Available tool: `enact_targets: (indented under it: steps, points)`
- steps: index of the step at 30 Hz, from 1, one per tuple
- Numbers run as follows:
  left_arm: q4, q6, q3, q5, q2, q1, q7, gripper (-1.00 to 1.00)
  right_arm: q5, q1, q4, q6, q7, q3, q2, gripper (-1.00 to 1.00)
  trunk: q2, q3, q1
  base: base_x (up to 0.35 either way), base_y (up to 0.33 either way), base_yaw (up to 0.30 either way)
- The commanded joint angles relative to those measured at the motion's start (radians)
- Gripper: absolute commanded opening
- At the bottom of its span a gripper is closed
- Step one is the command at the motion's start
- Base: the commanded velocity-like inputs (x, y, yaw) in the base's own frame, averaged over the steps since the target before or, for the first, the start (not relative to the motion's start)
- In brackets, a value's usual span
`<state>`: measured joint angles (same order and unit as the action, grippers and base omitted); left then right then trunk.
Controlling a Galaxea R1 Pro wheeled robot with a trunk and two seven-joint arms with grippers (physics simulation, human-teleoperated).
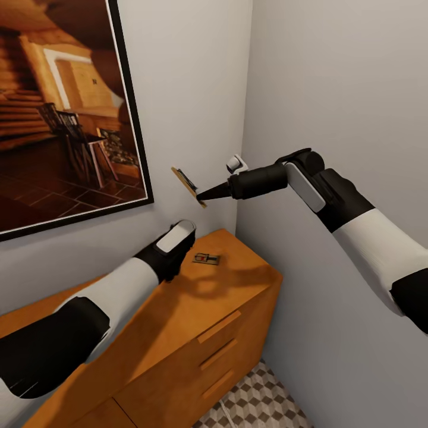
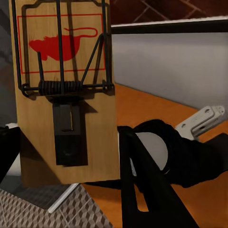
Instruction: Take the four mousetraps from the cabinet in the bathroom and place them on the bathroom floor. Make sure all four end up on the same floor surface, and ensure that at least two of them are either under or directly next to the same bathroom sink.
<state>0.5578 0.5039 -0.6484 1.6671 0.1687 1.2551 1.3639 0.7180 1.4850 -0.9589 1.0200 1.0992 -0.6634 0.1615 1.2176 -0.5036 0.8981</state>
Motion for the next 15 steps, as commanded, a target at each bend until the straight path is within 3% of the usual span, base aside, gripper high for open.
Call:
enact_targets:
  steps: [1,6,10,15]
  points:
    - [0.007,0.005,-0.014,0.007,-0.001,0.002,0.001,1.0,0.004,0.001,0.0,0.006,0.001,-0.002,0.001,-1.0,0.001,-0.001,0.0,0.0,0.0,0.0]
    - [0.081,0.005,-0.112,0.008,-0.004,0.001,-0.001,1.0,0.004,0.001,0.0,0.006,0.001,-0.002,0.001,-1.0,0.001,-0.001,0.0,0.0,-0.039,0.0]
    - [0.086,0.005,-0.124,0.009,-0.006,0.001,-0.002,1.0,0.004,0.001,0.0,0.006,0.001,-0.002,0.001,-1.0,0.001,-0.001,0.0,0.0,-0.215,0.0]
    - [0.095,0.005,-0.126,0.012,-0.005,0.001,0.0,1.0,0.004,0.001,0.001,0.006,0.0,-0.002,0.001,-1.0,0.001,-0.001,0.0,0.0,-0.062,0.0]
